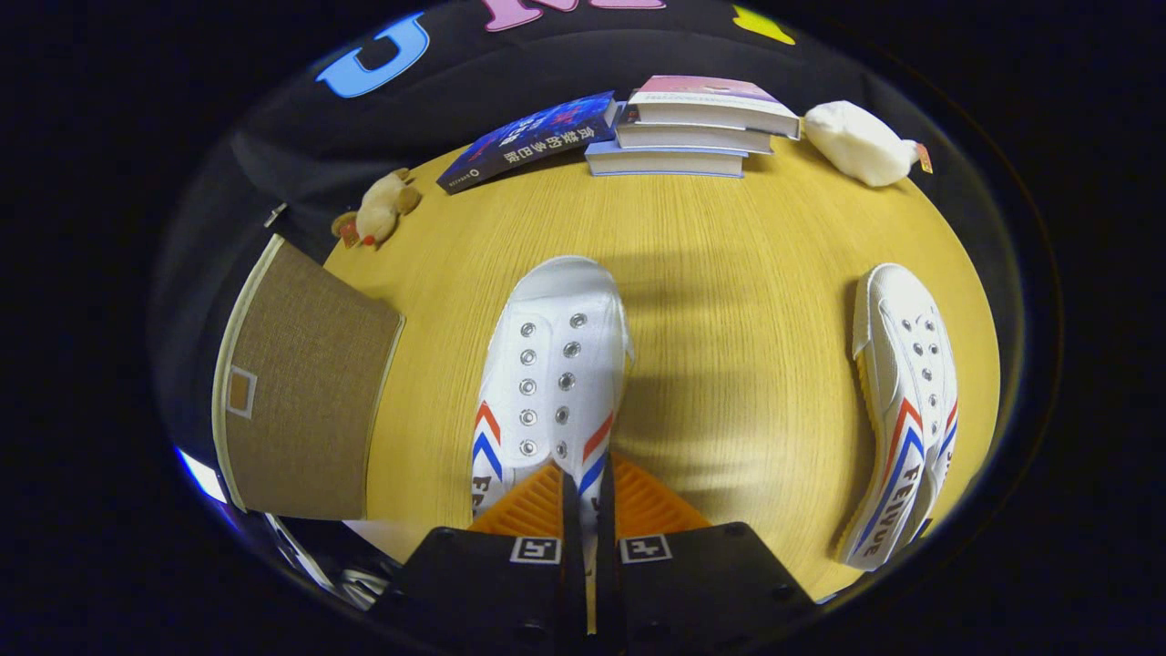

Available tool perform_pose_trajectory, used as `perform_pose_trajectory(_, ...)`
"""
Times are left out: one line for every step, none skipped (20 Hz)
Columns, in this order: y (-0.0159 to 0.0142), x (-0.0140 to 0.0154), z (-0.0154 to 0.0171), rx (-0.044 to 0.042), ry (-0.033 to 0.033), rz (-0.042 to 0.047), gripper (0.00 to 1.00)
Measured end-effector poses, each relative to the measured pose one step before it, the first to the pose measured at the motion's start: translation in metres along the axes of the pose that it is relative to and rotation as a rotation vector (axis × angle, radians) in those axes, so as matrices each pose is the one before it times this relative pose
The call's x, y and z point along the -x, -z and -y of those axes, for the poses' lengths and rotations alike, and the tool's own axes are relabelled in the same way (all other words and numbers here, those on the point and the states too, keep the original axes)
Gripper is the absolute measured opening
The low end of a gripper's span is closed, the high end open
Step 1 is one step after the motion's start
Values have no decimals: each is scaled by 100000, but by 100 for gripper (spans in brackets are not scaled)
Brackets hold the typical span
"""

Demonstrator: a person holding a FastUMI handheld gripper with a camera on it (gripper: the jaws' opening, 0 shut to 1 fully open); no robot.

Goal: Open the storage box then place both shoes into the box .Put the left shoe in first, then the right shoe, with the right side of both shoes facing outward in a uniform manner.

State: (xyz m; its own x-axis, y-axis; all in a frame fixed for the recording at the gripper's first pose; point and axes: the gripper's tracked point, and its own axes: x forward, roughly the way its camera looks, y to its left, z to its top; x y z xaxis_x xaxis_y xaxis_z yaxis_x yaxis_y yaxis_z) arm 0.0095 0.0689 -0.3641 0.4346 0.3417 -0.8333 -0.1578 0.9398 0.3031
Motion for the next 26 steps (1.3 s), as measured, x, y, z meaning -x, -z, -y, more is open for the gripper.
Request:
perform_pose_trajectory(21, 107, -42, -2502, 384, 174, 9)
perform_pose_trajectory(-40, 204, -400, -2524, -684, -454, 6)
perform_pose_trajectory(-127, 347, -605, -1817, -1293, -357, 6)
perform_pose_trajectory(-285, 425, -458, -1556, 19, 1085, 6)
perform_pose_trajectory(-218, 623, -273, -1687, 437, 926, 6)
perform_pose_trajectory(-282, 696, -439, -1822, 15, 1383, 6)
perform_pose_trajectory(-327, 821, -361, -1905, 128, 1127, 6)
perform_pose_trajectory(-366, 1112, -493, -1121, 409, 1078, 6)
perform_pose_trajectory(-399, 1270, -395, 234, 821, 846, 6)
perform_pose_trajectory(-497, 1432, -561, 1095, 821, 1514, 5)
perform_pose_trajectory(-483, 1442, -680, 1246, 502, 1693, 6)
perform_pose_trajectory(-536, 1487, -895, 821, 144, 2232, 6)
perform_pose_trajectory(-506, 1375, -1000, 292, -104, 1814, 6)
perform_pose_trajectory(-516, 1269, -1143, -338, -280, 1823, 5)
perform_pose_trajectory(-534, 1084, -1205, -777, -566, 1883, 6)
perform_pose_trajectory(-427, 937, -1414, -1086, -919, 1818, 5)
perform_pose_trajectory(-356, 761, -1453, -995, -1280, 1719, 6)
perform_pose_trajectory(-211, 630, -1656, -568, -1857, 1348, 6)
perform_pose_trajectory(-46, 421, -1781, -792, -2313, 708, 5)
perform_pose_trajectory(133, 150, -1881, -791, -2807, 71, 6)
perform_pose_trajectory(266, 64, -1886, -807, -3073, 34, 6)
perform_pose_trajectory(417, -239, -1828, -690, -2454, -483, 5)
perform_pose_trajectory(588, -143, -1724, -410, -2373, -760, 5)
perform_pose_trajectory(578, -529, -1686, 1, -1993, -1120, 6)
perform_pose_trajectory(533, -675, -1544, -119, -1850, -905, 5)
perform_pose_trajectory(593, -644, -1506, -10, -1816, -730, 6)
